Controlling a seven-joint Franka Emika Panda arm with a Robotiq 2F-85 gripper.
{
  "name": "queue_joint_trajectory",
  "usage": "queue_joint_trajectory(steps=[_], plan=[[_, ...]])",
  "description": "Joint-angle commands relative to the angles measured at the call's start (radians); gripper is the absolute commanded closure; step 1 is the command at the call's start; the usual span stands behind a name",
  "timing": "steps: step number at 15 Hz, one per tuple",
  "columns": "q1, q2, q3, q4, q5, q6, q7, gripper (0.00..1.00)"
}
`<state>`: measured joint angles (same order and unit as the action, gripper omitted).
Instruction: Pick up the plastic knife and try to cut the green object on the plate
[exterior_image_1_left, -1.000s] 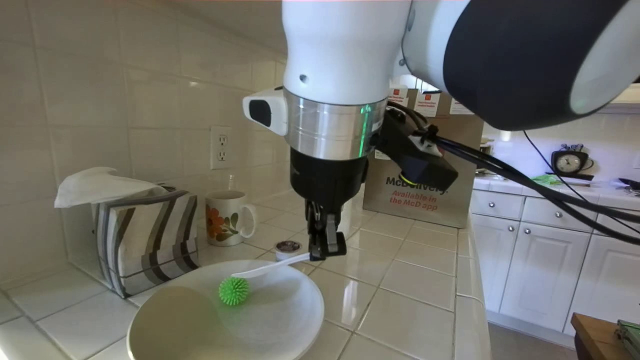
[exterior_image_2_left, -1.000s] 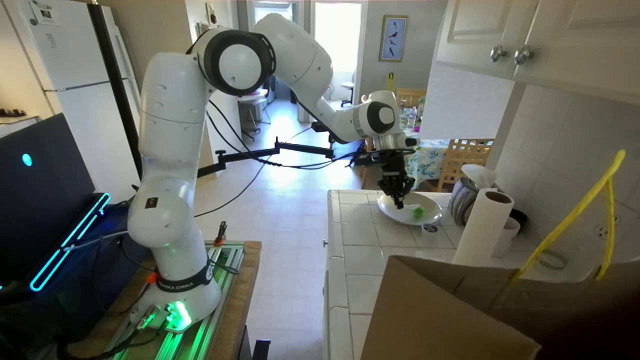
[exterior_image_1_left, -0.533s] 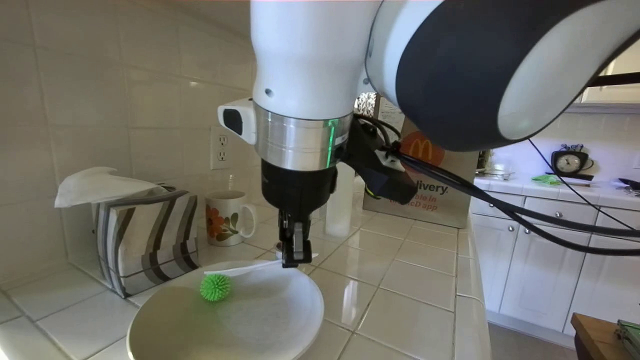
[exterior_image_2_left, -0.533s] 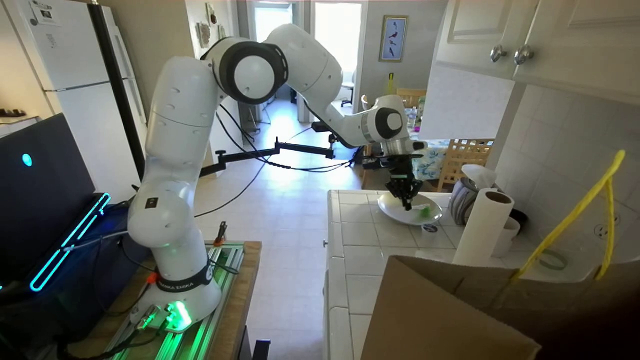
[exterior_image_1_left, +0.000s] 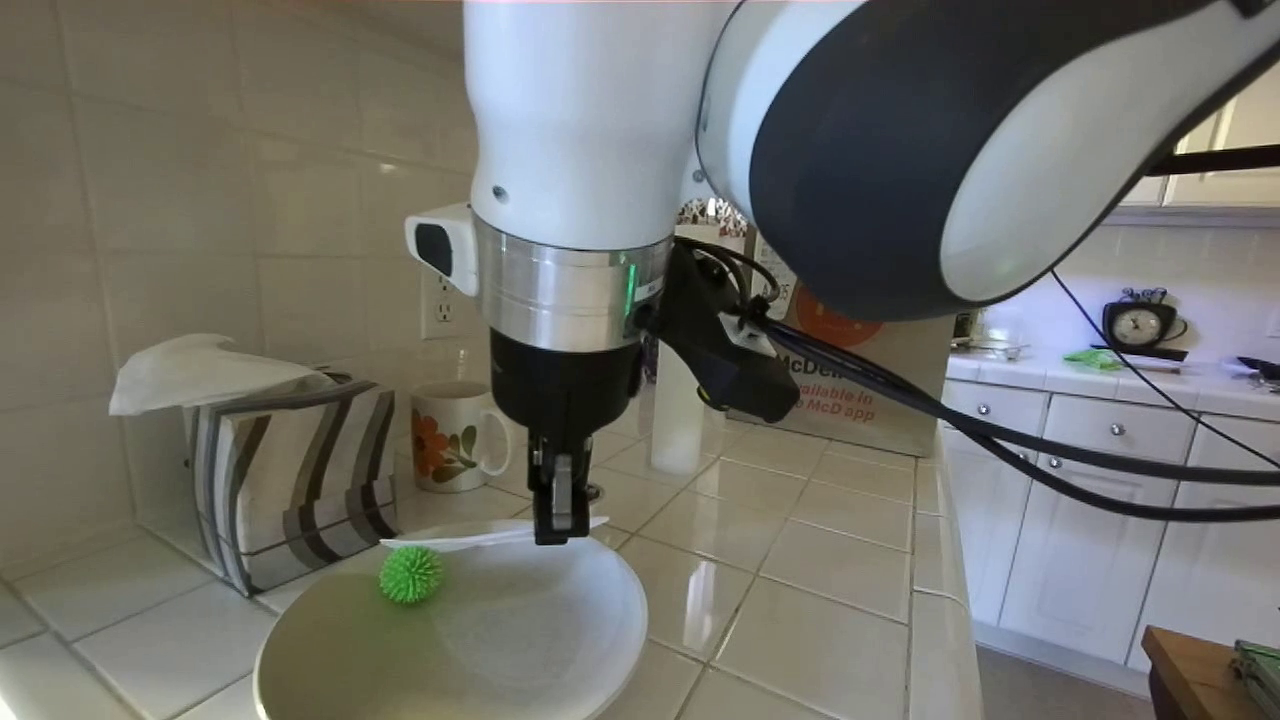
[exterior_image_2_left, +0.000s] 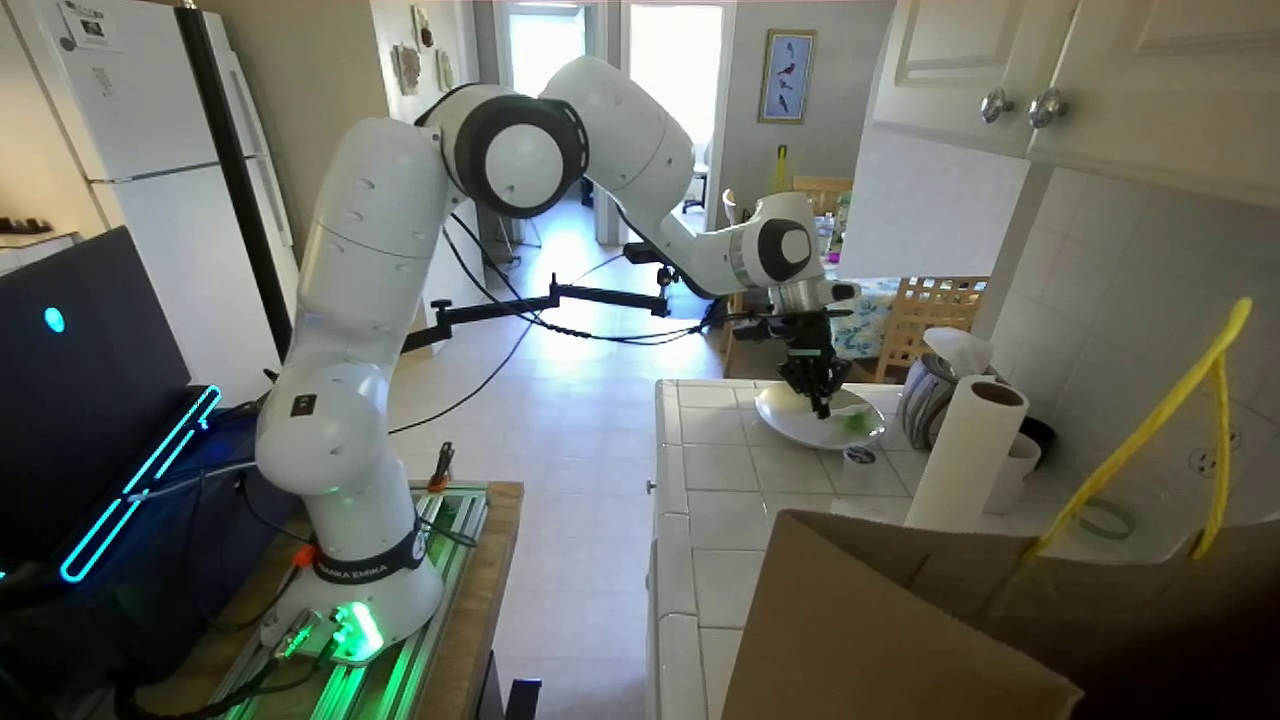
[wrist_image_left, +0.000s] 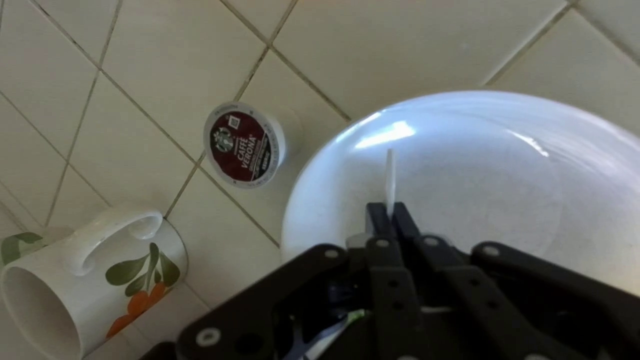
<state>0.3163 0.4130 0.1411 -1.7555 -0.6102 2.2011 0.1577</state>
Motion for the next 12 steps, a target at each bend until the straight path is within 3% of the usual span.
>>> queue_joint_trajectory(steps=[1, 12], plan=[[0.013, -0.036, -0.005, -0.038, 0.007, -0.007, 0.007, 0.99], [0.009, -0.14, 0.02, -0.199, 0.032, 0.001, 0.029, 0.99]])
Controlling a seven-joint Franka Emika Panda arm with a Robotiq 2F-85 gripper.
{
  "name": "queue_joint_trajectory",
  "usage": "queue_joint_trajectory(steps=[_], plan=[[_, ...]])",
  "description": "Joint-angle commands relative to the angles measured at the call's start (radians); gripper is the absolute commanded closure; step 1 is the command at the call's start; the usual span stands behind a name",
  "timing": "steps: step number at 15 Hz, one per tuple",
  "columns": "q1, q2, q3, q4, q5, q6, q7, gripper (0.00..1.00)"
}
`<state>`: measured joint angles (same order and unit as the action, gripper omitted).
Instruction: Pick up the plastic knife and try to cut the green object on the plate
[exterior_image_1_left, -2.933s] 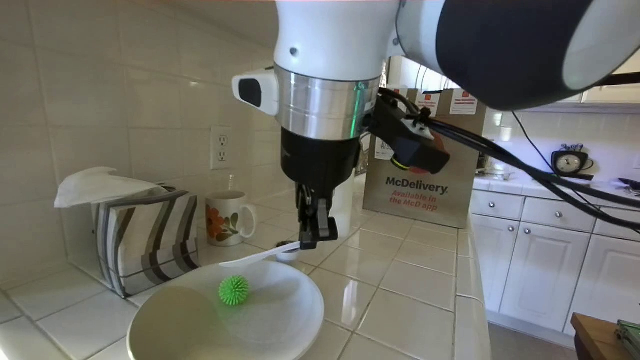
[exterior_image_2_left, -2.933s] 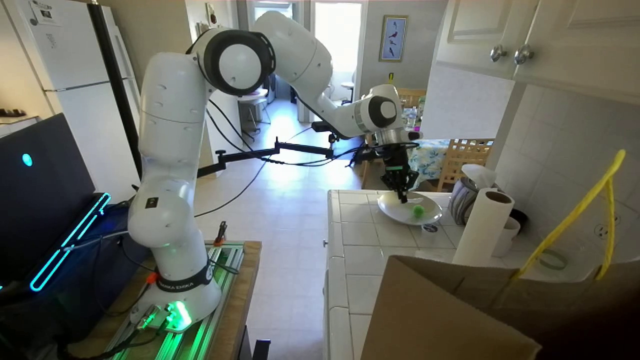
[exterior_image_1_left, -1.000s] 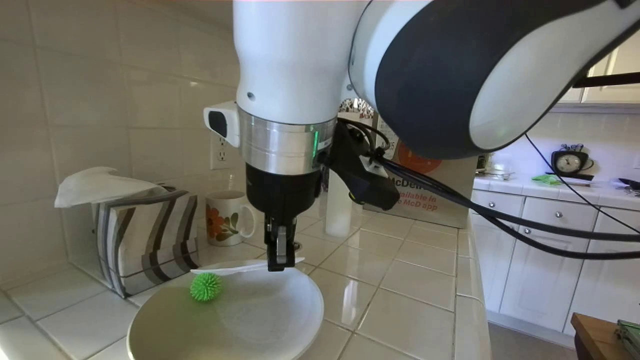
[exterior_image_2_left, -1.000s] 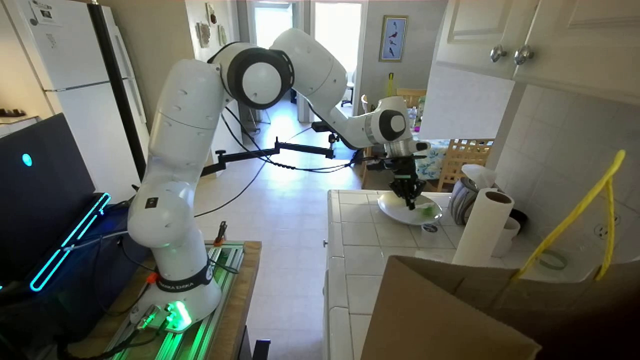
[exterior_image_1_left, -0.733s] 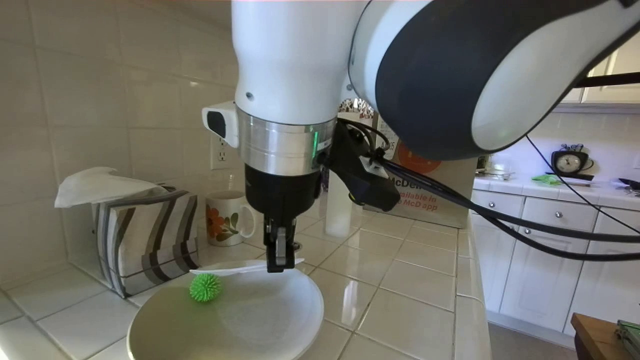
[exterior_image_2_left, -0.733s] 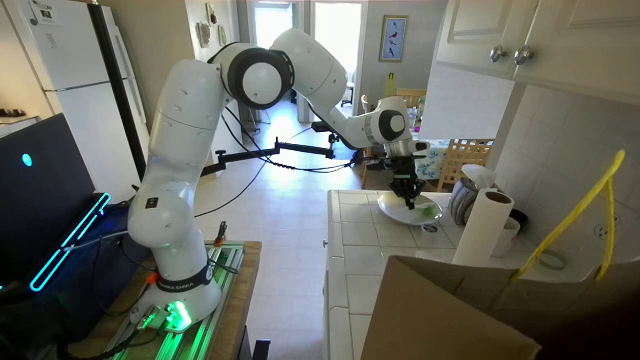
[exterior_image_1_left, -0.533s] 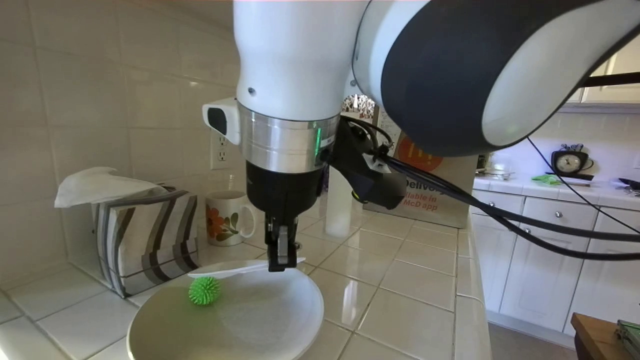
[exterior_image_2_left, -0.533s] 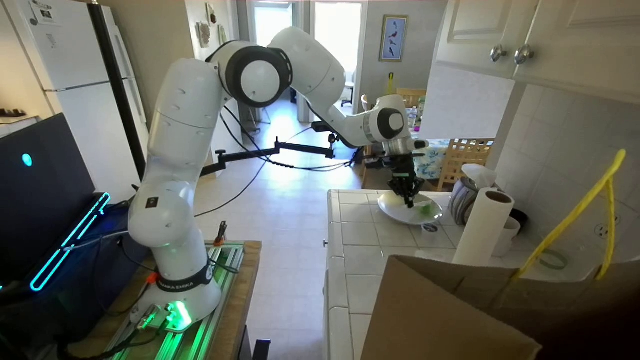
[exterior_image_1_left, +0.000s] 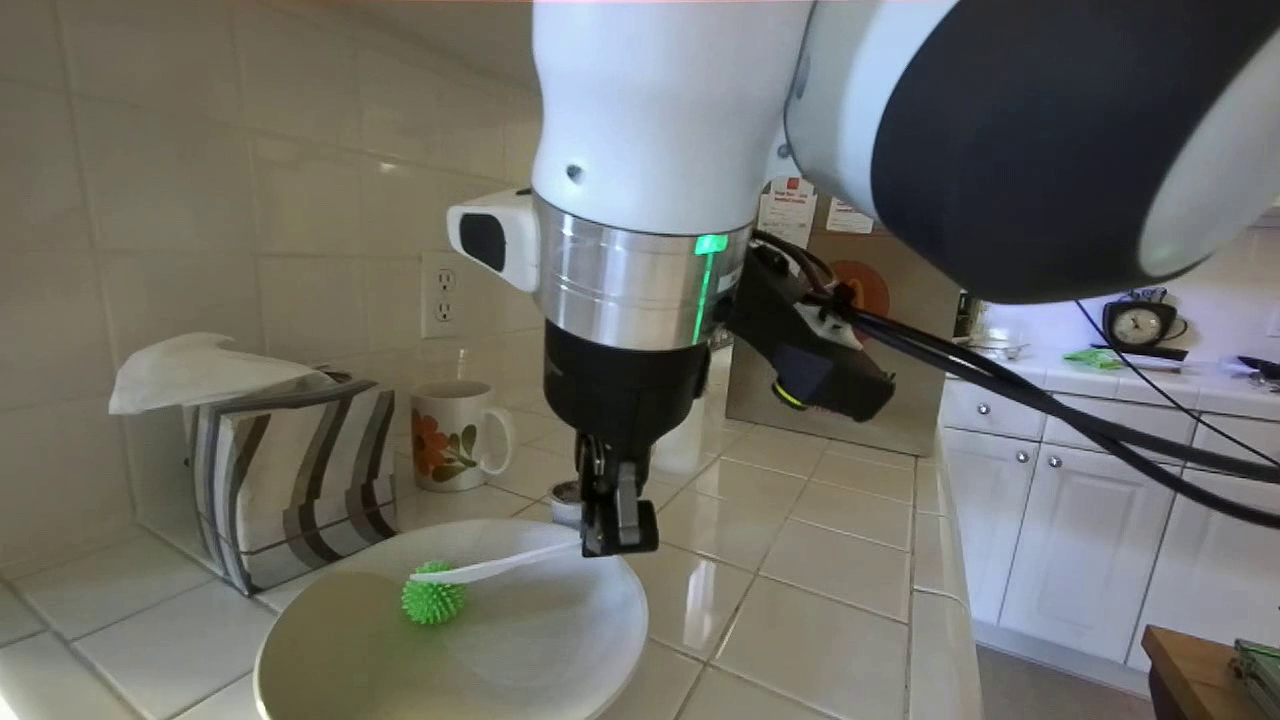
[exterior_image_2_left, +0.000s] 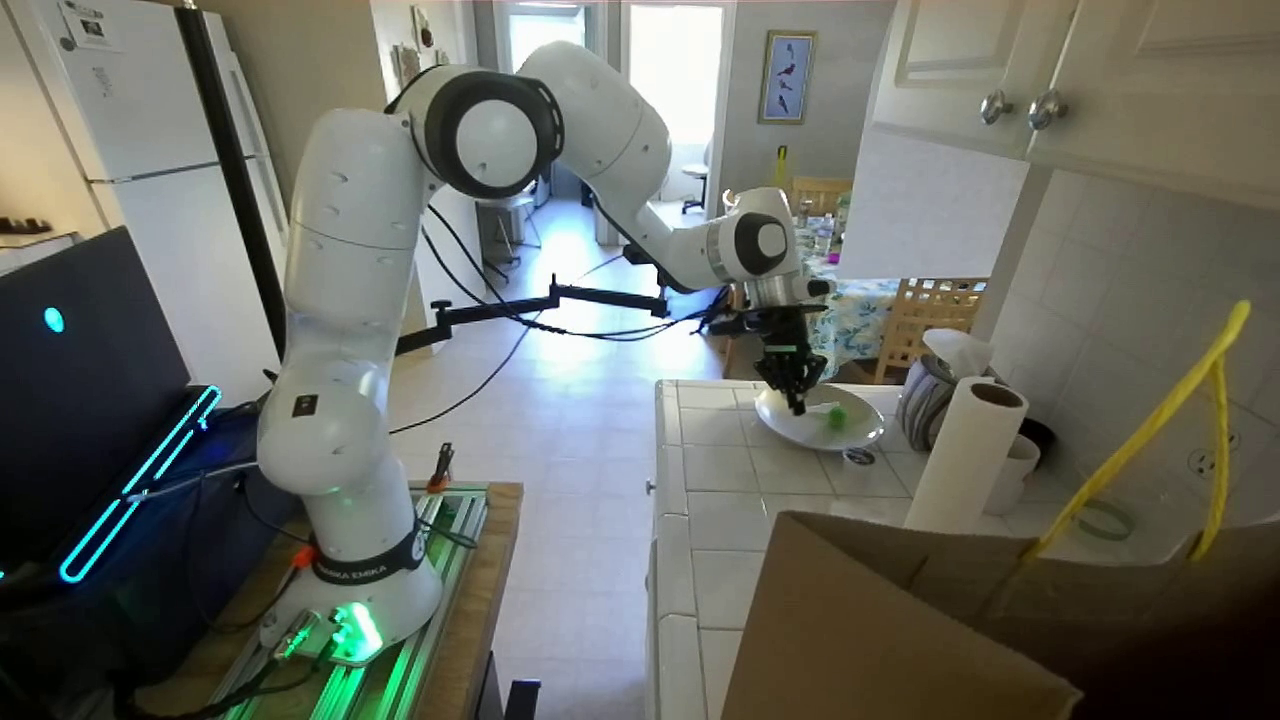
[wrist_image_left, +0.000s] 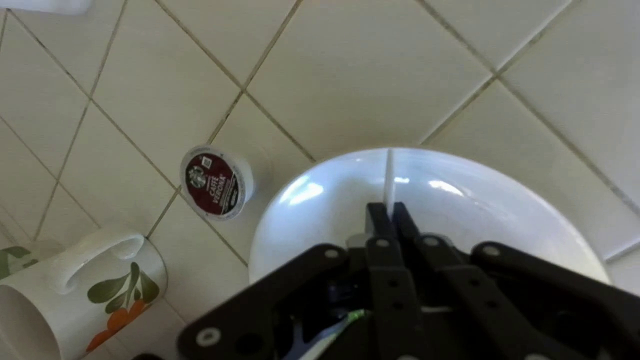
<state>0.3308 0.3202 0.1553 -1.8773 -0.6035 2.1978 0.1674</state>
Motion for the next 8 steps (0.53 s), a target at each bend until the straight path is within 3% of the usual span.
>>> queue_joint_trajectory(steps=[1, 8], plan=[[-0.007, -0.053, 0.006, -0.092, 0.027, 0.003, 0.024, 0.99], [-0.015, -0.089, 0.007, -0.164, 0.025, -0.003, 0.054, 0.99]])
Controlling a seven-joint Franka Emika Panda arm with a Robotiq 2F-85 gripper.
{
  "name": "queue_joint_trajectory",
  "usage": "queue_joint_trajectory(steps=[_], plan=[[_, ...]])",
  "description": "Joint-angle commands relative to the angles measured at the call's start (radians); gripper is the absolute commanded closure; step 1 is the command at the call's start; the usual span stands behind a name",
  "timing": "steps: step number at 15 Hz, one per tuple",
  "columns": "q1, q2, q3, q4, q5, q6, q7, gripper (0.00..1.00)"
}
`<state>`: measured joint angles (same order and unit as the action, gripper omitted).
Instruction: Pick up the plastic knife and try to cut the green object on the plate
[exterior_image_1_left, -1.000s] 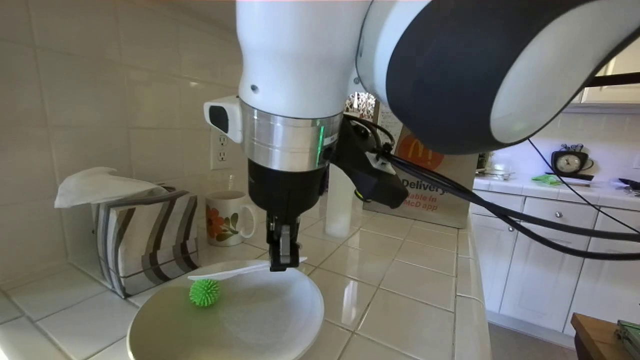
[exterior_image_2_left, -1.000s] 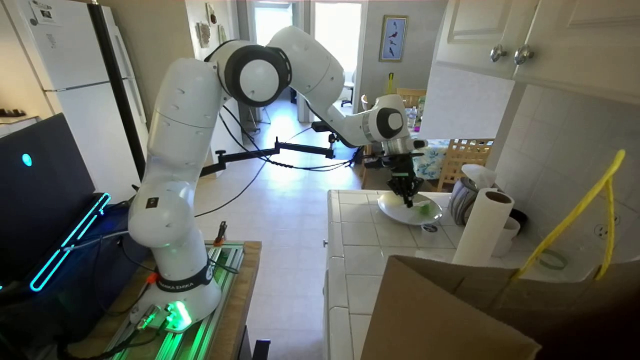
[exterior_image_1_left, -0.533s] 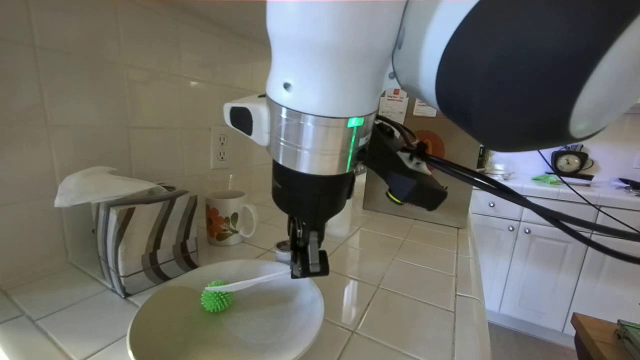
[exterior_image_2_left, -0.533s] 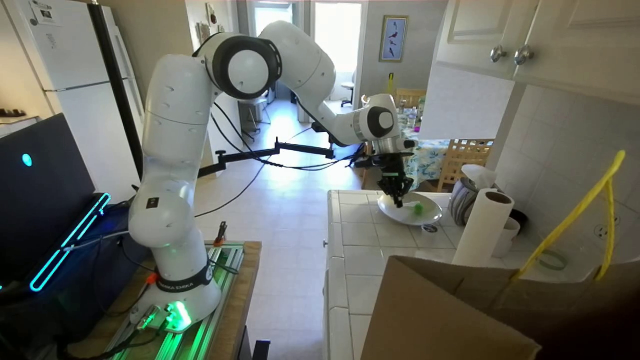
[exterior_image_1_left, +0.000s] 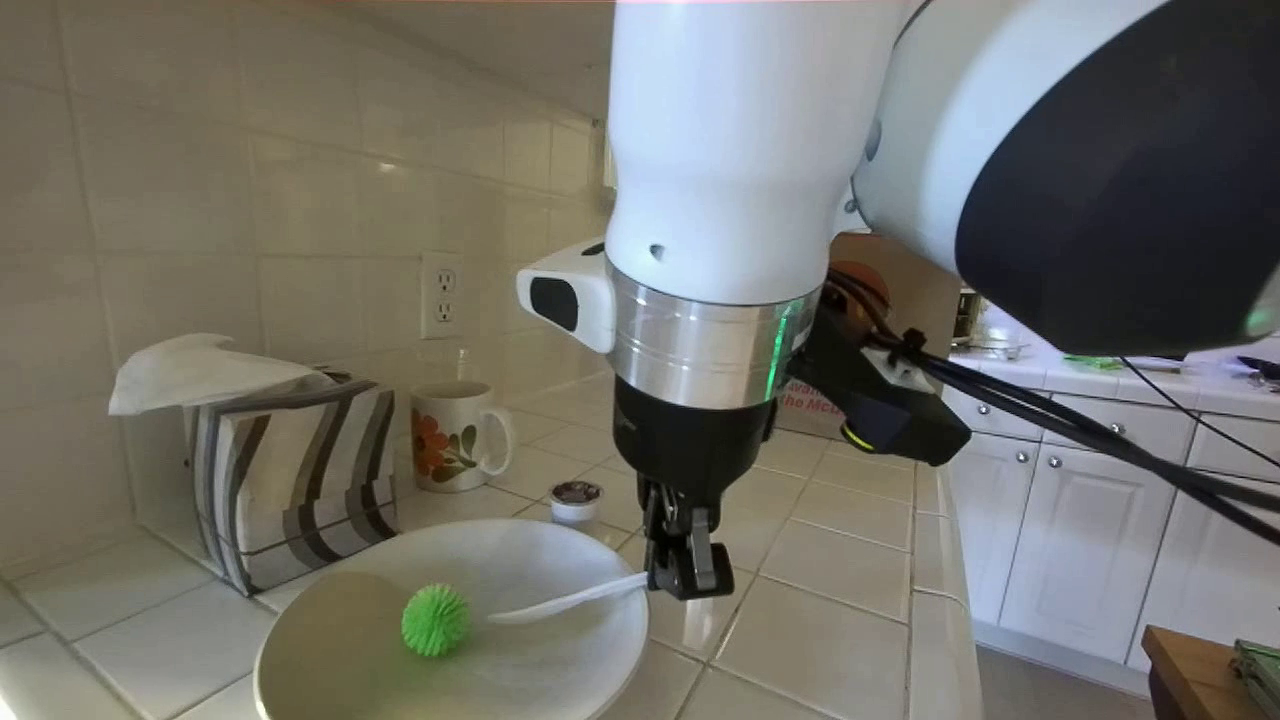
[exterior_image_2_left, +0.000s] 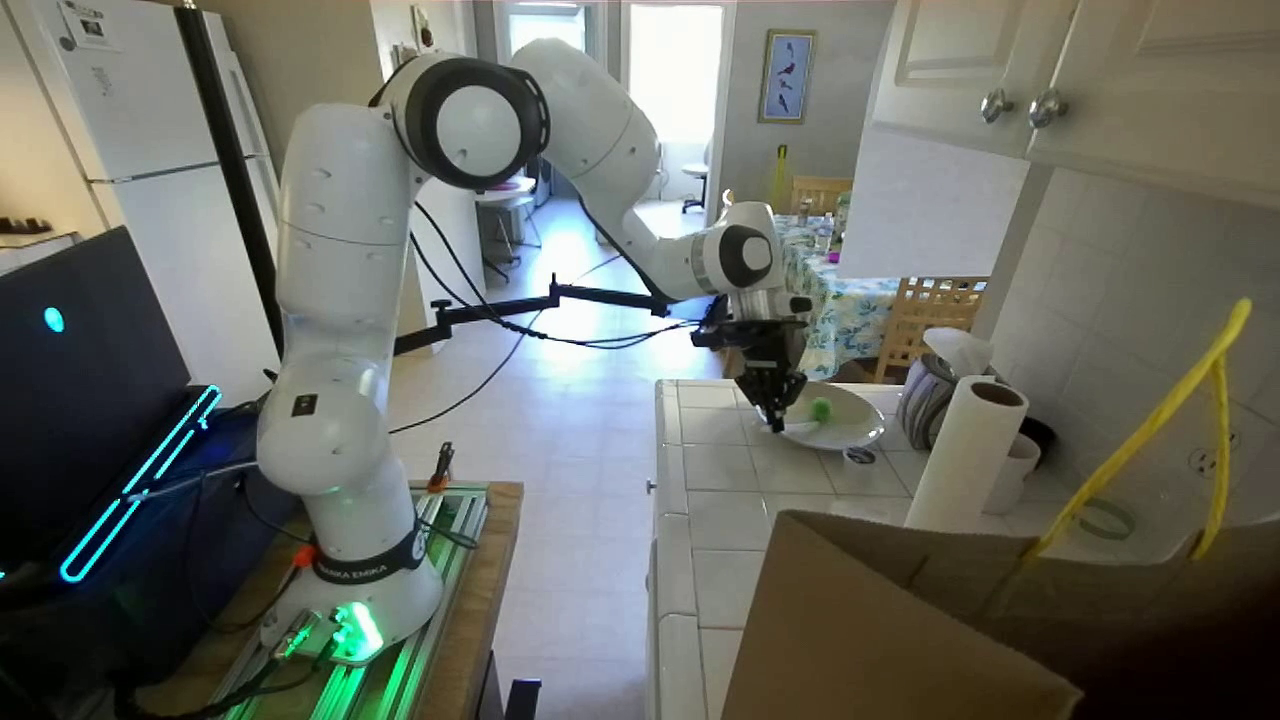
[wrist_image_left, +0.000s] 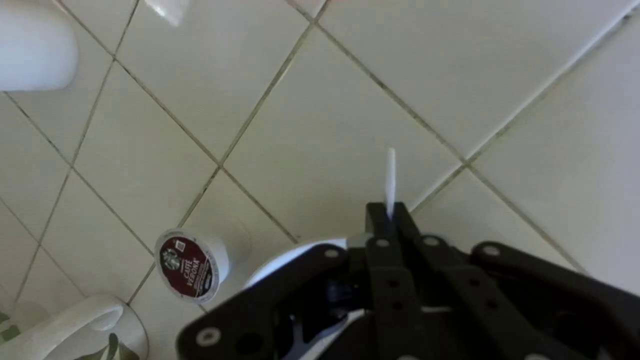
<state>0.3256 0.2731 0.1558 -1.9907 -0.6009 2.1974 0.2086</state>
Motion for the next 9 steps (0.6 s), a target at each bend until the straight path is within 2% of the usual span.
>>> queue_joint_trajectory(steps=[1, 9], plan=[[-0.012, -0.044, 0.006, -0.054, 0.022, -0.002, 0.013, 0.99], [-0.017, -0.062, 0.004, -0.035, 0.008, 0.01, 0.025, 0.99]])
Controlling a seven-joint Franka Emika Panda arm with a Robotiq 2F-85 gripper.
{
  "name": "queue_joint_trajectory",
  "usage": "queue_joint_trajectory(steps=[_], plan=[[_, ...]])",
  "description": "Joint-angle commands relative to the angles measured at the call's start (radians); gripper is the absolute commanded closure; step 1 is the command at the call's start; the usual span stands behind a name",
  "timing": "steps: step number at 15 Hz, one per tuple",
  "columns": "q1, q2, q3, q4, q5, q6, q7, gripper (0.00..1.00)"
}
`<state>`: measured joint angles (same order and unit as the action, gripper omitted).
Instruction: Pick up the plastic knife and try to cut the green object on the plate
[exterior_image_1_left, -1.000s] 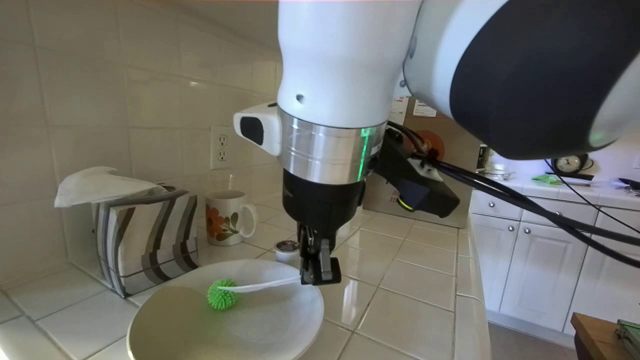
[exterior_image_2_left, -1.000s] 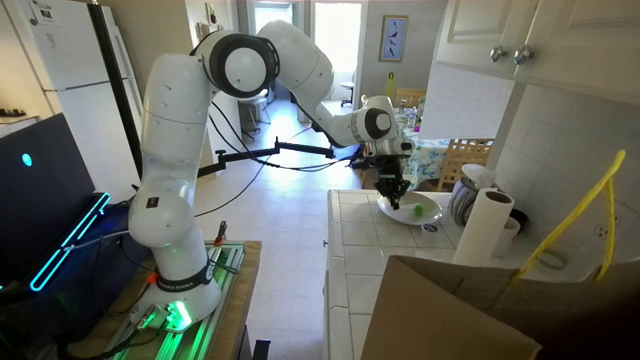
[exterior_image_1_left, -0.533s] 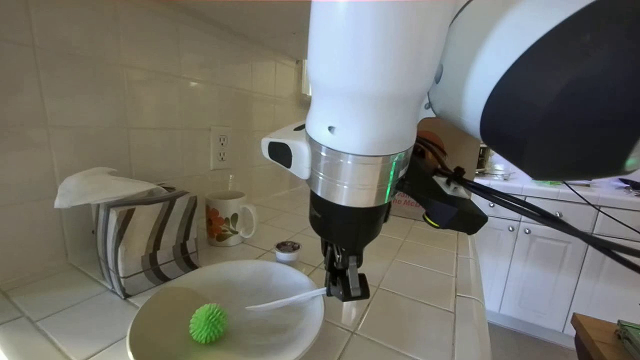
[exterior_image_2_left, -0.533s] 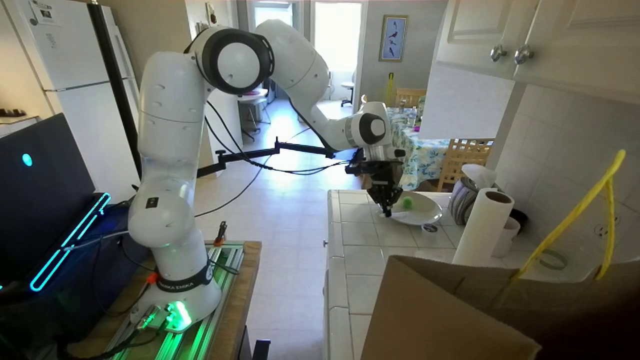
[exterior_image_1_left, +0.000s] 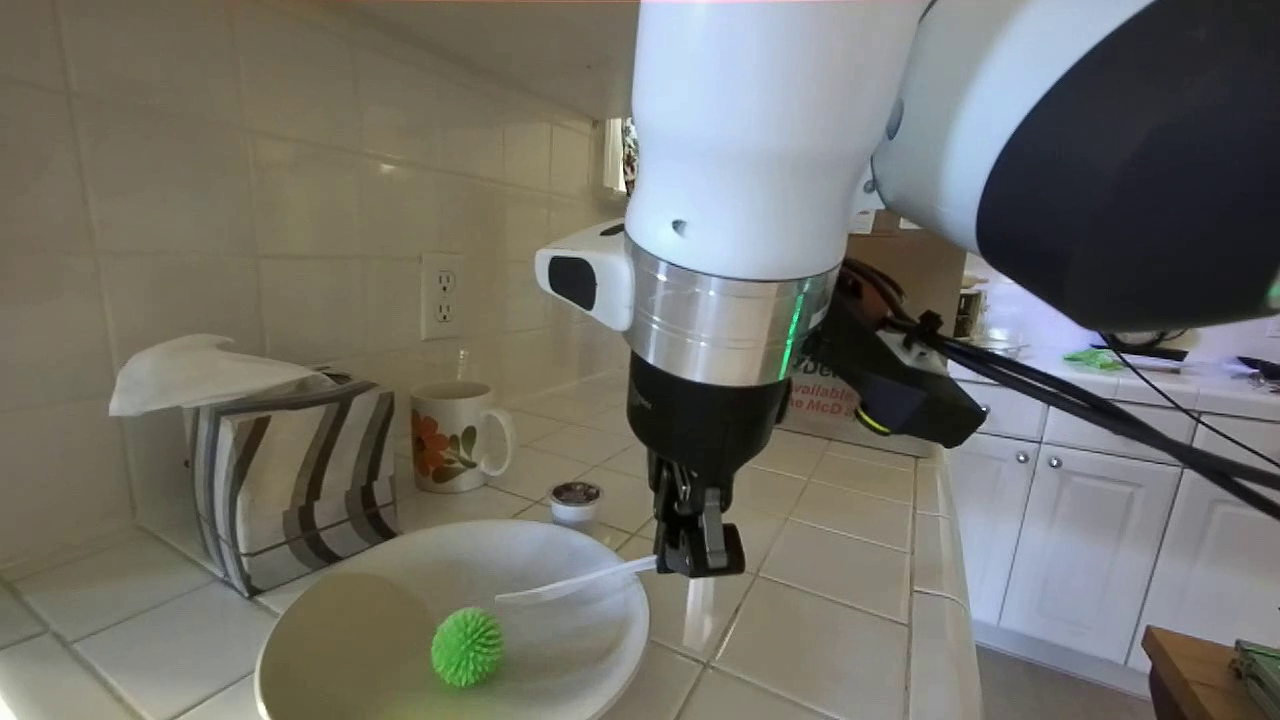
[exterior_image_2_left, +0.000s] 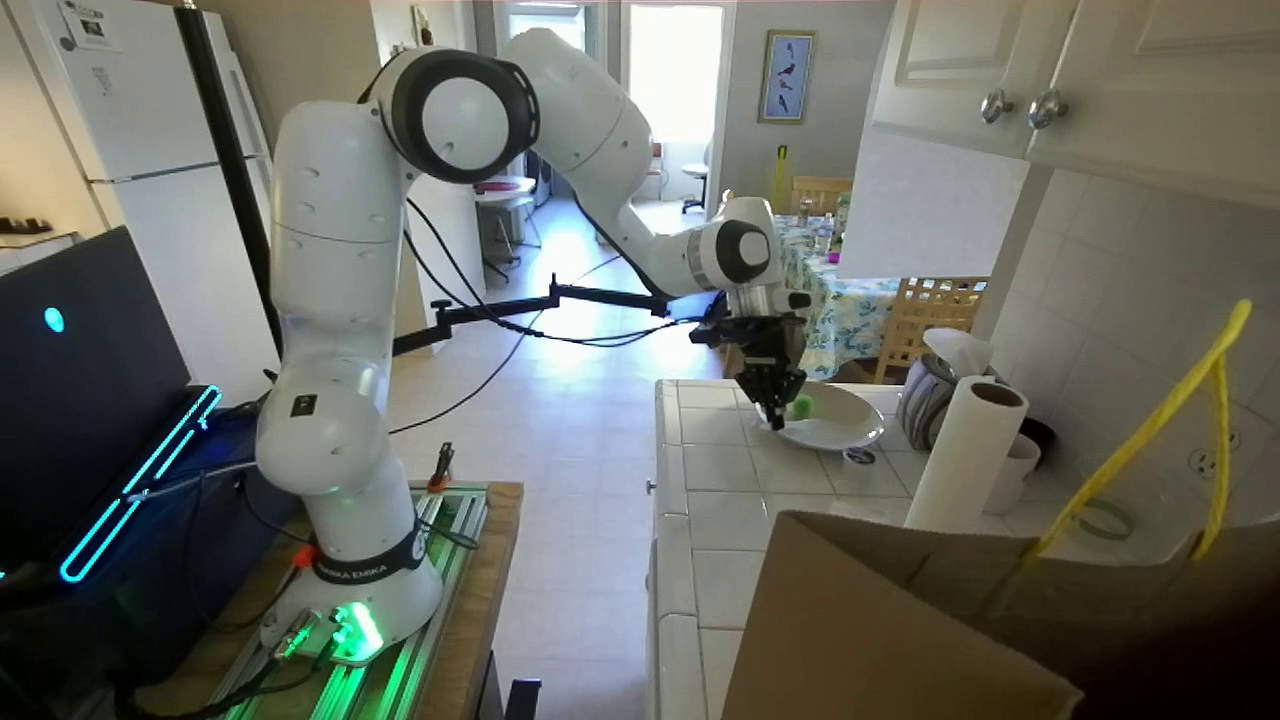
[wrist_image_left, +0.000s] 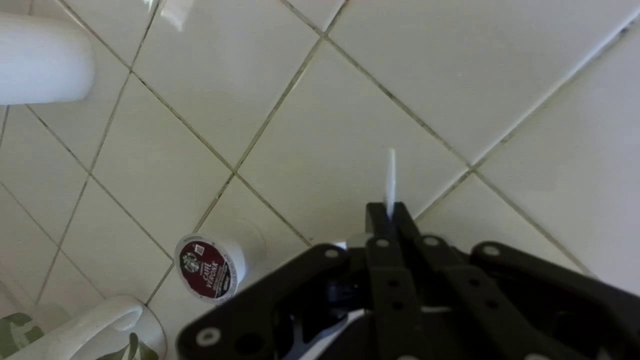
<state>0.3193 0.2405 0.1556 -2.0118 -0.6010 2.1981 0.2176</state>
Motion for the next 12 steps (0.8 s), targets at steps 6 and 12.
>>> queue_joint_trajectory(steps=[6, 12], plan=[[-0.034, -0.057, -0.001, -0.024, 0.018, 0.066, 0.025, 0.99], [-0.07, -0.01, -0.001, -0.005, 0.117, 0.279, 0.005, 0.99]])
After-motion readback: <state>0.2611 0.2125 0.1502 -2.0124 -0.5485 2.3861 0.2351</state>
